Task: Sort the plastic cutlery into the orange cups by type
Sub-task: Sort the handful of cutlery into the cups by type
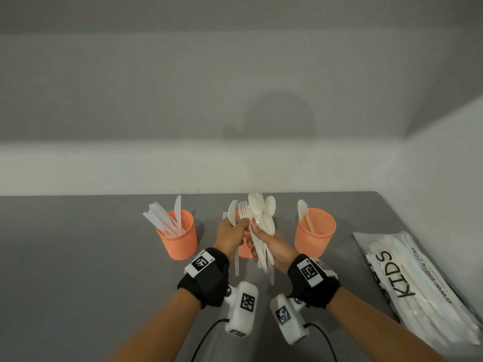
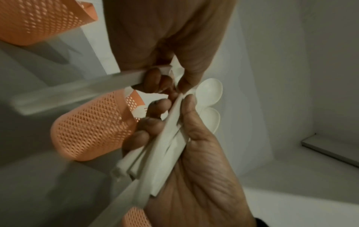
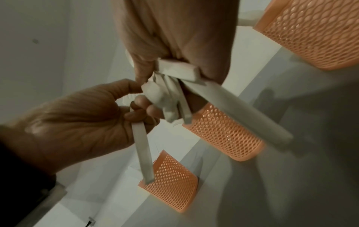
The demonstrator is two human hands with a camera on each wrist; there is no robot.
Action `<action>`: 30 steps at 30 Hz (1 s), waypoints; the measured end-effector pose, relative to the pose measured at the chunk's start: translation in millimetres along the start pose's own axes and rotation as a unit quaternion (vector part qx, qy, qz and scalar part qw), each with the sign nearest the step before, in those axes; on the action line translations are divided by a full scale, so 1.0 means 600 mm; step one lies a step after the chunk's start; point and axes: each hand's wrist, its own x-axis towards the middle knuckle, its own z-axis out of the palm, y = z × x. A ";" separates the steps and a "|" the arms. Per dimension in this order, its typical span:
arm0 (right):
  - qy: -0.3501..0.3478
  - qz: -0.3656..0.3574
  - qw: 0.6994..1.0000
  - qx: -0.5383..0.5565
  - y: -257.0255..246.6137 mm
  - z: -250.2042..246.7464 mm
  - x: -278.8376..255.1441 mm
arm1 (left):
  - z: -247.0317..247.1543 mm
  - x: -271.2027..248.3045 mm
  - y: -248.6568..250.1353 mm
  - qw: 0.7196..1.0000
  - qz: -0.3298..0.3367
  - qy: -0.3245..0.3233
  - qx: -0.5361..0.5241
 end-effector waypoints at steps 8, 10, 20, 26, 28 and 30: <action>0.016 0.047 0.996 0.069 0.003 -0.020 0.005 | -0.026 0.020 0.011 0.989 0.037 0.140 -0.037; 0.007 0.064 0.995 0.083 -0.004 -0.020 0.002 | -0.031 0.023 0.010 0.990 0.034 0.125 -0.052; -0.054 0.084 0.995 0.029 -0.024 -0.004 -0.011 | -0.025 0.011 0.008 0.994 -0.011 -0.023 -0.102; -0.149 0.104 0.983 0.027 -0.039 0.004 -0.020 | -0.035 0.008 0.007 0.972 -0.011 -0.198 -0.123; -0.172 0.126 0.977 0.032 -0.044 0.010 -0.023 | -0.037 0.007 -0.001 0.958 -0.033 -0.251 -0.135; -0.174 0.145 0.973 0.039 -0.044 0.012 -0.025 | -0.037 0.004 0.000 0.946 -0.048 -0.274 -0.164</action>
